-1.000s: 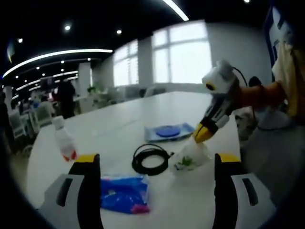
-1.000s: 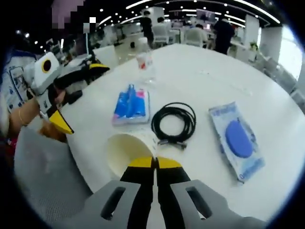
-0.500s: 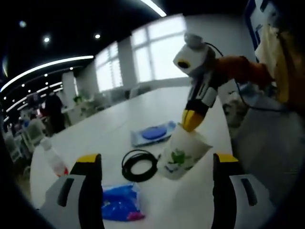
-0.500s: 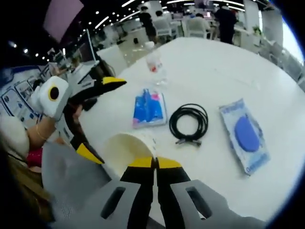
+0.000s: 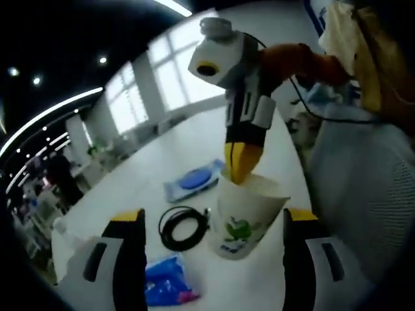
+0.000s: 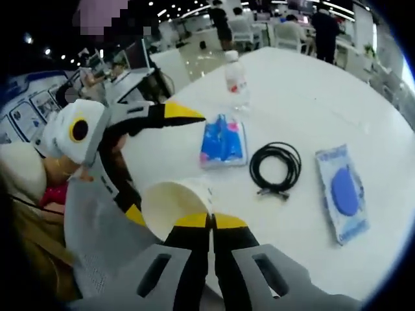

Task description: Arrange the tabletop items into an orderly group along one side of the table until the central work area is clear of visible clutter.

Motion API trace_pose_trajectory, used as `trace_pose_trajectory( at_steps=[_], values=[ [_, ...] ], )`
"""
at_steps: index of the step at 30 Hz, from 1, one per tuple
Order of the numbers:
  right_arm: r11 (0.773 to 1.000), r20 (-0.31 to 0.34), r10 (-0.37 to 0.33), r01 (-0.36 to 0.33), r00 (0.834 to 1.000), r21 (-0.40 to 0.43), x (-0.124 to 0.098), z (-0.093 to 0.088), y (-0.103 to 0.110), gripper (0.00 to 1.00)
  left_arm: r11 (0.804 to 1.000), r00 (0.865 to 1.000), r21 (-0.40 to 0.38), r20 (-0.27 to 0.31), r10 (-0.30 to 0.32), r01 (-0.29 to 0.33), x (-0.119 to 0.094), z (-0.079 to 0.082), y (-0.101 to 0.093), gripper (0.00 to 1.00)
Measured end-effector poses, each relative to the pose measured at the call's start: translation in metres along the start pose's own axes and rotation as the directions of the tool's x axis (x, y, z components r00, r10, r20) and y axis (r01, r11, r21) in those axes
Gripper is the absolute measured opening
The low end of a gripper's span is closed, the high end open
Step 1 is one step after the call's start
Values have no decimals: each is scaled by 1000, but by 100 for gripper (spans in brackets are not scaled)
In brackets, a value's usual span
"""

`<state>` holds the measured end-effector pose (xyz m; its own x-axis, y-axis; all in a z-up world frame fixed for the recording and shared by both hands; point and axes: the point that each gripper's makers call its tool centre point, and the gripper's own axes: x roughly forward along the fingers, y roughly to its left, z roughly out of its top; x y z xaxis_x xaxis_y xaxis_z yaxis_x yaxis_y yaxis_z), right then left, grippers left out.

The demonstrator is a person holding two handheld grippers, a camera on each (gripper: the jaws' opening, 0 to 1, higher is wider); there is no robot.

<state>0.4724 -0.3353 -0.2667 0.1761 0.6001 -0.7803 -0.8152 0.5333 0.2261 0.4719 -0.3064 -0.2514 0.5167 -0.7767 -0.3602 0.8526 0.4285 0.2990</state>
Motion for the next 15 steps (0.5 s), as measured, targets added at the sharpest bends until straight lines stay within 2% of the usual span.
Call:
trace_pose_trajectory(
  at_steps=[4, 15],
  values=[
    [1000, -6, -2, 1, 1000, -16, -1, -2, 1, 1, 999, 1000, 46, -14, -23, 24, 1, -1, -5, 76],
    [999, -17, 3, -3, 1000, -35, -5, -2, -1, 1, 991, 994, 83, -35, -105, 108, 4, -2, -19, 53]
  ],
)
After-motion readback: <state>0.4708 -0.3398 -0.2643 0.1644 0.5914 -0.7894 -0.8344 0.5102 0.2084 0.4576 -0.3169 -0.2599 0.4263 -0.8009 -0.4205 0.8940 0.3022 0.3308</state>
